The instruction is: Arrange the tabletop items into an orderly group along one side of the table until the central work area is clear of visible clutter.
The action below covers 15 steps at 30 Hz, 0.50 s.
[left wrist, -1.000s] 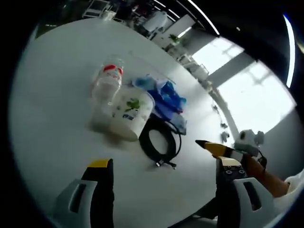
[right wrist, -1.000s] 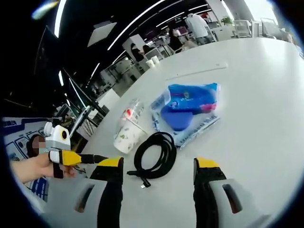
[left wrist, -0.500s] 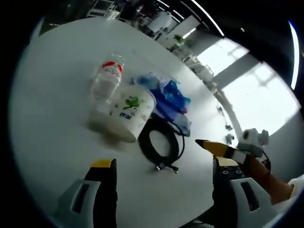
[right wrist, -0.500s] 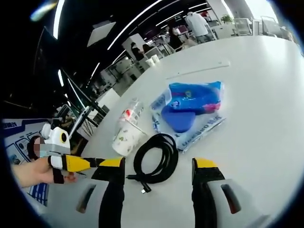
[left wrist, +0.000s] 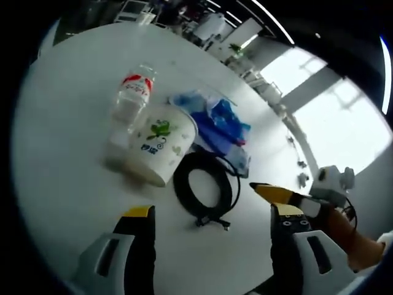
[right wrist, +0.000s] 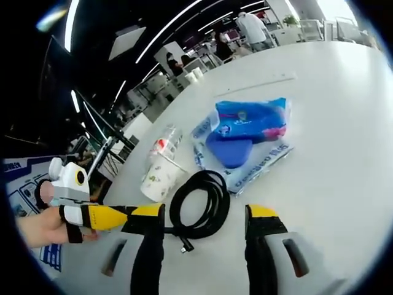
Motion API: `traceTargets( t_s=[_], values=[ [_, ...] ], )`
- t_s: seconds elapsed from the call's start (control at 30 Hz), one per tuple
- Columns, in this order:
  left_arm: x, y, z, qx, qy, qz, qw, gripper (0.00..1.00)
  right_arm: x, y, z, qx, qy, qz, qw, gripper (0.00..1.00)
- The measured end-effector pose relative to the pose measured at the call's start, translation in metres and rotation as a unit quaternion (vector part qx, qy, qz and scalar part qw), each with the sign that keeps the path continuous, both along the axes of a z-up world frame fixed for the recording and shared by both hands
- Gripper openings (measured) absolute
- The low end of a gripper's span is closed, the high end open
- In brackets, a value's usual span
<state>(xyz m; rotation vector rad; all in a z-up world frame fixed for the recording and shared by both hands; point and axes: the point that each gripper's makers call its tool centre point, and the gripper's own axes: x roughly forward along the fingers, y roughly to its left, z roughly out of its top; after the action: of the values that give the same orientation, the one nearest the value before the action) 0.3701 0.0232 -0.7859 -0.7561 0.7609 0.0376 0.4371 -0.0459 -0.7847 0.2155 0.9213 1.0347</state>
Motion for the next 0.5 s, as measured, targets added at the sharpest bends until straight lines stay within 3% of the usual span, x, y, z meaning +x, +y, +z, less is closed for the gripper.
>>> traceTargets(
  t_s=[0.4,0.5],
  values=[
    [0.007,0.004,-0.01,-0.01,0.02,0.045,0.9987,0.65,-0.002,0.006,-0.014,-0.005,0.024,-0.007,0.9997,0.44],
    [0.009,-0.003,-0.014,-0.022,0.027,0.037,0.9987,0.64,0.002,0.005,-0.019,-0.009,0.026,-0.011,0.9996,0.43]
  ],
)
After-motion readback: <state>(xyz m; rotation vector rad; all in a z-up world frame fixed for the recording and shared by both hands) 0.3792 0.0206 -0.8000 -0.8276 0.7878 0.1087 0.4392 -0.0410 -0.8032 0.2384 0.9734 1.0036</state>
